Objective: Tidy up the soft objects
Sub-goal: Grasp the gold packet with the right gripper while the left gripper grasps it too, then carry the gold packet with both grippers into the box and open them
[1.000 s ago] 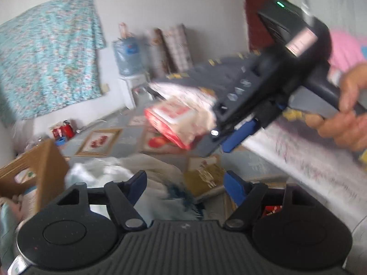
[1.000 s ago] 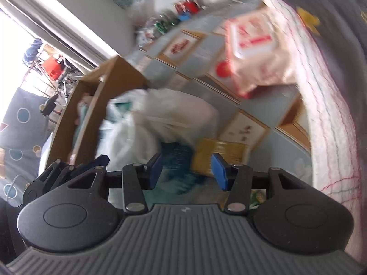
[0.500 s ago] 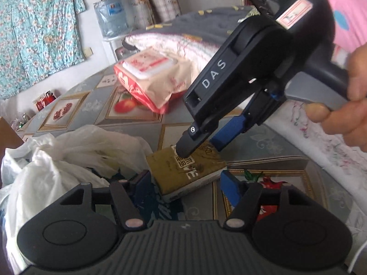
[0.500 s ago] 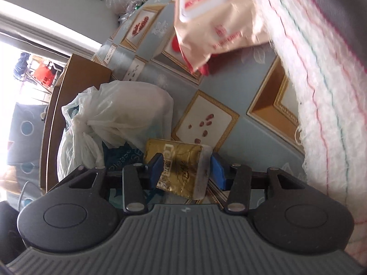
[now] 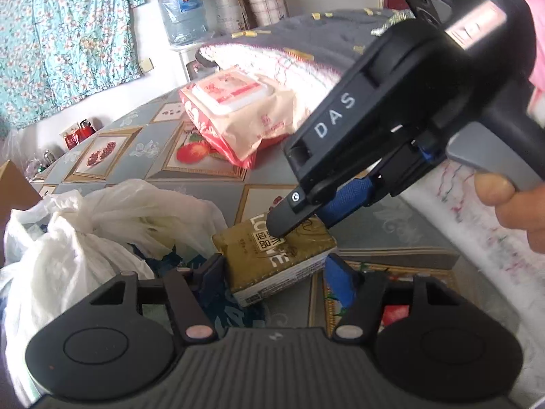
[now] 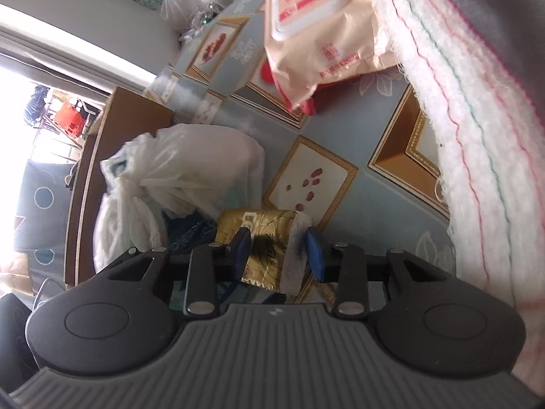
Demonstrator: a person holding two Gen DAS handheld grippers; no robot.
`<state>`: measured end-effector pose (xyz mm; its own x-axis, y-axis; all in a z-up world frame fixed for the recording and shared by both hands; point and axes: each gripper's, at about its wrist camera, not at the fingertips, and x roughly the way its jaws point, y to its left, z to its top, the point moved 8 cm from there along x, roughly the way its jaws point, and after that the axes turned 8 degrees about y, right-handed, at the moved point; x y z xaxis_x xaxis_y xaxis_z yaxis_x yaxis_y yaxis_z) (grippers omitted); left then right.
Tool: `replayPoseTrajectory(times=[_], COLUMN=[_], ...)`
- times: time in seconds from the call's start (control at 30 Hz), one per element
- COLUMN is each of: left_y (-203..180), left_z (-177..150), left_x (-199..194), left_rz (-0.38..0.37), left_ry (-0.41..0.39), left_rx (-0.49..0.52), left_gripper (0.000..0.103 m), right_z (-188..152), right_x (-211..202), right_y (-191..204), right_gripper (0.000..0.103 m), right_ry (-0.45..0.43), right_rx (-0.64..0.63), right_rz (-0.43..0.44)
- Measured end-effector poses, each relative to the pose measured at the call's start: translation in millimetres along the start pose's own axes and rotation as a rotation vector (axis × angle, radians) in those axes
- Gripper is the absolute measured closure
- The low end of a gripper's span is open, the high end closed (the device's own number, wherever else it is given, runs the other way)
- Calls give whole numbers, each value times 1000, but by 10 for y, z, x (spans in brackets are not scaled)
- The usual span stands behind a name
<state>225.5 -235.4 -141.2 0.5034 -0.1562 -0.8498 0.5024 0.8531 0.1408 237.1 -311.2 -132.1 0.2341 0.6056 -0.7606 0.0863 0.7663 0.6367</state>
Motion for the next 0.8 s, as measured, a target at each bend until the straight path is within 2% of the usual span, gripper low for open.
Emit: replayPoseTrajectory(times=[0.23, 0.43, 0.6, 0.8], left_y=[56, 375, 891, 1523], left_z=[7, -134, -458, -991], left_x=[-618, -1307, -1772, -2053], left_rz=[29, 101, 190, 293], left_ry=[-74, -196, -261, -247], left_rx=[-73, -198, -357, -550], left_gripper=[37, 37, 37, 37], right_z=[-167, -268, -394, -626], right_x=[-389, -514, -215, 459], right_y=[559, 1404, 2279, 3136], right_gripper=[69, 69, 69, 68], right_ry=[-63, -71, -6, 134], right_rx=[-96, -250, -405, -567], right_rz=[16, 59, 99, 90])
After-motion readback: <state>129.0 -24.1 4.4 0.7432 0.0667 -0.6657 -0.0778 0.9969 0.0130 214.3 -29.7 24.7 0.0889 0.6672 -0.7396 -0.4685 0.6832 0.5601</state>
